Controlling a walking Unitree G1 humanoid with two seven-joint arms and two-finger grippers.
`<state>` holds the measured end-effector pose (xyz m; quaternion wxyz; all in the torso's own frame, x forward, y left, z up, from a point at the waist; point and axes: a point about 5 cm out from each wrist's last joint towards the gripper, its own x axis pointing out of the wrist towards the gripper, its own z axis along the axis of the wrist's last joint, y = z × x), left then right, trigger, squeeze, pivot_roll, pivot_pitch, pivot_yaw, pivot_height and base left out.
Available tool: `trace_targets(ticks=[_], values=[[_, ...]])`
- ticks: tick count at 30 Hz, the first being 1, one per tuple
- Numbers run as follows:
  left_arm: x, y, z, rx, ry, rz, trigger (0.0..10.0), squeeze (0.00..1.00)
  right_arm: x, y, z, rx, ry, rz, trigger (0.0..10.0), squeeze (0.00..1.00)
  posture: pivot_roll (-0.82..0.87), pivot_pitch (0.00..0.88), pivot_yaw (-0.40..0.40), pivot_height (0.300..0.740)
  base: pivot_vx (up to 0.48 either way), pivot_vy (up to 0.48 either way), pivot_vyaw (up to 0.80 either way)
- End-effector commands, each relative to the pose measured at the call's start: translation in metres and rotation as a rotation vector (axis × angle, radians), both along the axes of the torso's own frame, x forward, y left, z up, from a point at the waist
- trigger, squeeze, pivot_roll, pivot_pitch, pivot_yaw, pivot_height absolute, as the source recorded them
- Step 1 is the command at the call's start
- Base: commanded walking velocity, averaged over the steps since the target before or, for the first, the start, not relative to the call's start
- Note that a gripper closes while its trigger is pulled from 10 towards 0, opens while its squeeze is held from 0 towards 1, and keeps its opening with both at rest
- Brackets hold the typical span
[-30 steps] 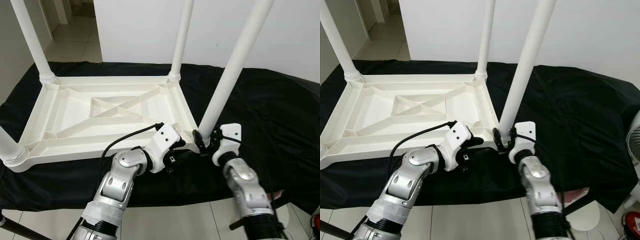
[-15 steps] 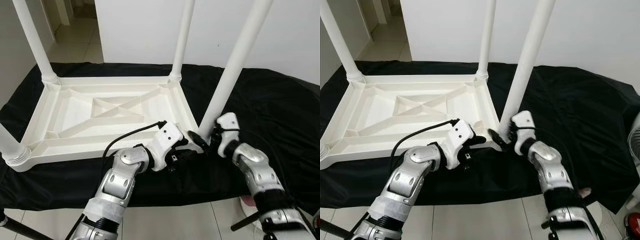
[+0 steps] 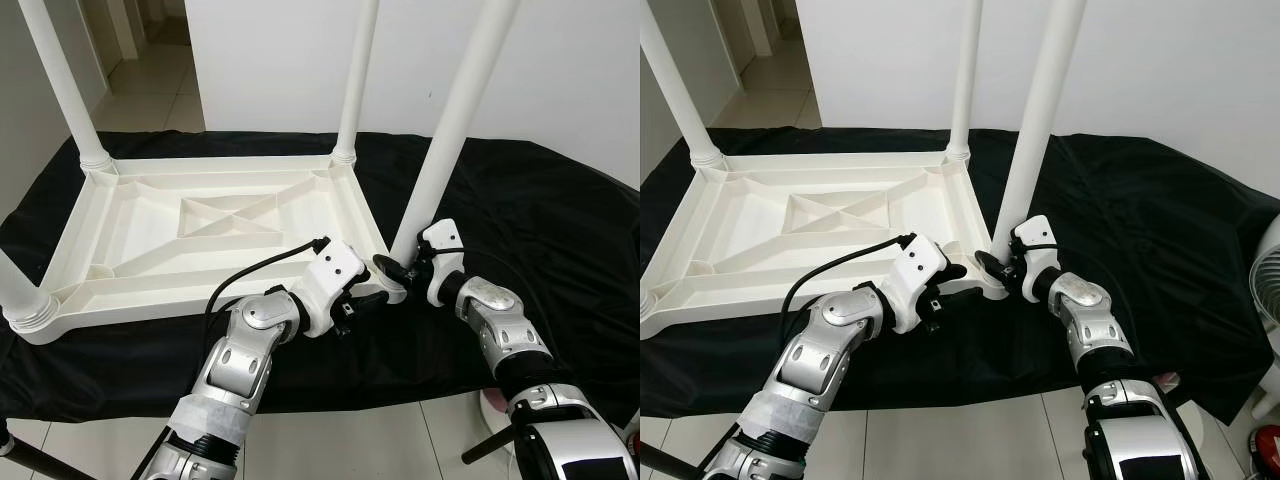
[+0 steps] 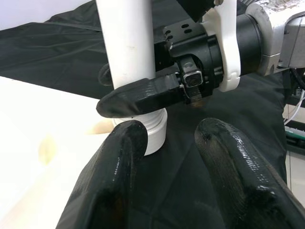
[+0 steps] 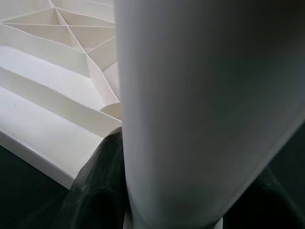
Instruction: Building children table
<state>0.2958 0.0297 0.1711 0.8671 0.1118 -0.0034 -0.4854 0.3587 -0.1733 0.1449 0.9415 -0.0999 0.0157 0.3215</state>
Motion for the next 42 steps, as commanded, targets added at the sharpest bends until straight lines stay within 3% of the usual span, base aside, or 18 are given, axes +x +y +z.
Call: trace_targets(ticks=[1,6,11,22,29,33,37,38,39,40,42], values=[[0.001,0.000,-0.002,0.008,-0.006,0.036,10.0,0.00,-0.005,-0.001,-0.015,-0.051,0.056,0.014,0.0,0.00,0.07,0.002,-0.036,0.740,0.000,0.000,0.00],[0.001,-0.003,-0.002,0.006,-0.010,0.035,10.0,0.00,-0.006,-0.012,-0.016,0.018,0.036,-0.085,0.0,0.00,0.06,0.000,-0.033,0.740,0.000,0.000,0.00],[0.000,-0.004,-0.002,0.006,-0.011,0.028,10.0,0.00,-0.007,-0.013,-0.015,0.035,0.011,-0.153,0.0,0.00,0.05,0.000,-0.031,0.740,0.000,0.000,0.00],[0.006,-0.004,-0.009,-0.027,0.001,0.091,10.0,0.00,-0.018,0.012,-0.014,0.191,-0.050,-0.400,0.0,0.00,0.04,0.000,-0.037,0.740,0.000,0.000,0.00],[0.010,0.000,-0.013,-0.030,-0.017,0.155,10.0,0.00,-0.036,0.029,-0.028,0.285,-0.022,-0.730,0.0,0.00,0.02,0.000,-0.034,0.740,0.000,0.000,0.00],[0.017,0.005,-0.012,-0.051,-0.008,0.223,10.0,0.00,-0.041,0.037,-0.023,0.307,-0.041,-0.761,0.0,0.00,0.02,0.000,-0.030,0.740,0.000,0.000,0.00],[0.019,0.005,-0.010,-0.060,-0.011,0.243,10.0,0.00,-0.041,0.032,-0.020,0.306,-0.051,-0.764,0.0,0.00,0.03,0.000,-0.032,0.740,0.000,0.000,0.00],[0.020,0.005,-0.010,-0.059,-0.015,0.245,10.0,0.00,-0.041,0.031,-0.019,0.298,-0.065,-0.752,8.2,0.00,0.03,0.000,-0.034,0.740,0.000,0.000,0.00],[0.020,0.005,-0.009,-0.059,-0.018,0.246,10.0,0.00,-0.041,0.030,-0.016,0.301,-0.079,-0.741,10.0,0.00,0.03,0.000,-0.034,0.740,0.000,0.000,0.00],[0.021,0.006,-0.009,-0.060,-0.012,0.250,10.0,0.00,-0.041,0.029,-0.014,0.316,-0.085,-0.720,10.0,0.40,0.03,0.000,-0.036,0.740,0.000,0.000,0.00],[0.021,0.006,-0.009,-0.061,-0.008,0.253,10.0,0.00,-0.042,0.028,-0.012,0.326,-0.089,-0.710,10.0,0.40,0.04,0.000,-0.036,0.740,0.000,0.000,0.00]])
